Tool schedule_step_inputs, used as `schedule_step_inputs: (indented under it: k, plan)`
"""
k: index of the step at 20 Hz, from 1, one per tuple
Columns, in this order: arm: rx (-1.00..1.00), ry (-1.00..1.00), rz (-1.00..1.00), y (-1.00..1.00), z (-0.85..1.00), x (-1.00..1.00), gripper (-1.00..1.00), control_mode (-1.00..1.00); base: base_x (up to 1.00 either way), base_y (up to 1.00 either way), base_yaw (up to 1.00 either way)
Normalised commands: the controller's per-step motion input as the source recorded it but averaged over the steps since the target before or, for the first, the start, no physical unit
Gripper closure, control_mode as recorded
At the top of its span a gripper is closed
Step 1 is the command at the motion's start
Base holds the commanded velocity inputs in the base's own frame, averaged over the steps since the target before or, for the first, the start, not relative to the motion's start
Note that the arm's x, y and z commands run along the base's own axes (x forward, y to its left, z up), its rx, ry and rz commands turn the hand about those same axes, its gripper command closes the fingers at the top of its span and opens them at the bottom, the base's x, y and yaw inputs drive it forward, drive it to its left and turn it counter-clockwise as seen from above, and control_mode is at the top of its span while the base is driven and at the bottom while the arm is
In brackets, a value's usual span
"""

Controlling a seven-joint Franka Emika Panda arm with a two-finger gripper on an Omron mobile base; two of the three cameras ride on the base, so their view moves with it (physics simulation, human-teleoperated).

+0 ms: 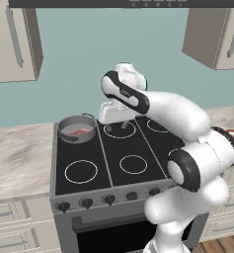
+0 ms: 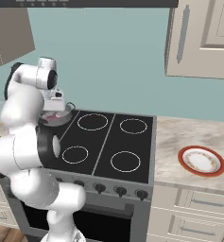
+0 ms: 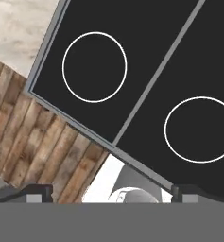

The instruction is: Retrieve the frozen meat and place it in the pot on a burner. Then turn the burner on.

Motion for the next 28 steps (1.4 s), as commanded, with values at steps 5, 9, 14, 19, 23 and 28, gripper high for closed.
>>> schedule_step_inputs:
  k: [5,9,14,19,23,28]
  plan:
    - [-0.06,-0.54,-0.44,0.11,0.02,-0.84,-1.0,-1.0,0.0,0.0,0.0]
    - [-0.07,-0.8,-0.39,0.27,-0.28,-0.75,-1.0,-1.0,0.0,0.0,0.0]
    - [-0.01,-0.76,-0.35,0.19,-0.58,-0.92,-1.0,-1.0,0.0,0.0,0.0]
    - [0.28,-0.69,-0.35,0.16,-0.61,-0.82,-1.0,-1.0,0.0,0.0,0.0]
    - [0.27,-0.57,-0.11,0.04,-0.15,-0.76,-1.0,-1.0,0.0,0.0,0.0]
    - [0.07,-0.28,0.01,0.0,-0.3,-0.62,-1.0,-1.0,0.0,0.0,0.0]
